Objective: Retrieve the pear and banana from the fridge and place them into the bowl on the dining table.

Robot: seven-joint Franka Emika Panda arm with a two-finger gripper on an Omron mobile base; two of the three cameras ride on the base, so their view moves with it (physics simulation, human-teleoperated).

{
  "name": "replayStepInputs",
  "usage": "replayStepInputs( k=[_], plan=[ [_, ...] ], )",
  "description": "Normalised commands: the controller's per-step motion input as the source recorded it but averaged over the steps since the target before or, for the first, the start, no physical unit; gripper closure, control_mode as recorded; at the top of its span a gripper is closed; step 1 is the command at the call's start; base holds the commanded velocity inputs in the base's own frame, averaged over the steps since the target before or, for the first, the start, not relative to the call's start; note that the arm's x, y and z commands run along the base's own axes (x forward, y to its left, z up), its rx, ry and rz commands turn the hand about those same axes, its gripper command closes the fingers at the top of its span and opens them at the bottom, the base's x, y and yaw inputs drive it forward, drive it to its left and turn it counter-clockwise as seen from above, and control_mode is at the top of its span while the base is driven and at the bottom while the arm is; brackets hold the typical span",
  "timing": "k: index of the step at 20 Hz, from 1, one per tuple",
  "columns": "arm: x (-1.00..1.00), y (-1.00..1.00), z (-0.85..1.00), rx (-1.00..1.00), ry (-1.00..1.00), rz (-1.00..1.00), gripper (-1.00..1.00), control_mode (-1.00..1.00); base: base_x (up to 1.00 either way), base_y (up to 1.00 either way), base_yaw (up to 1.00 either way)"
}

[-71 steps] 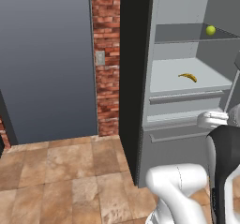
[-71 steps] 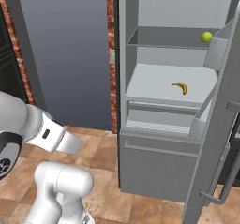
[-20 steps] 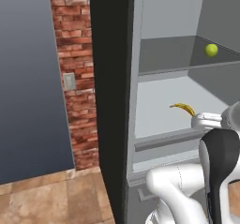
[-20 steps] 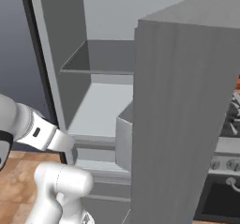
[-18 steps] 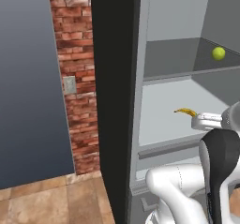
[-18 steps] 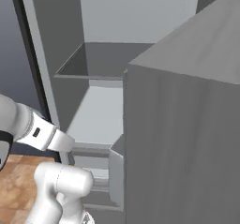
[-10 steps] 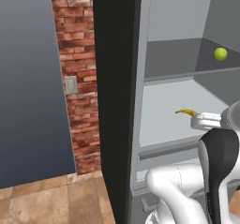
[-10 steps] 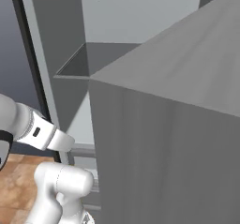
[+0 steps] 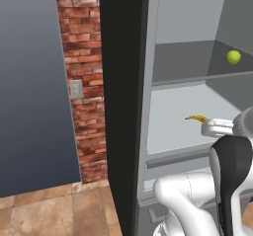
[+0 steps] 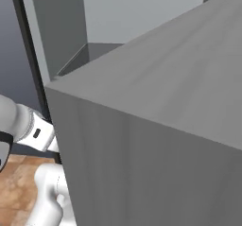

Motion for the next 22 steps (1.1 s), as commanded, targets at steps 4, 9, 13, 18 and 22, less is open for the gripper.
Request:
replayStepInputs(
  k=[4, 9, 13, 18, 22],
  plan=[
    [0.00, 0.00, 0.00, 0.00, 0.00, 0.00, -1.00, 1.00, 0.01, -0.33, -0.02],
    [0.00, 0.00, 0.00, 0.00, 0.00, 0.00, -1.00, 1.00, -0.03, -0.40, -0.16],
    [0.00, 0.00, 0.00, 0.00, 0.00, 0.00, -1.00, 1.00, -0.02, -0.38, -0.25],
    [0.00, 0.00, 0.00, 0.00, 0.00, 0.00, -1.00, 1.00, 0.00, -0.27, -0.23],
    [0.00, 0.00, 0.00, 0.00, 0.00, 0.00, -1.00, 1.00, 0.00, -0.32, -0.21]
  ],
)
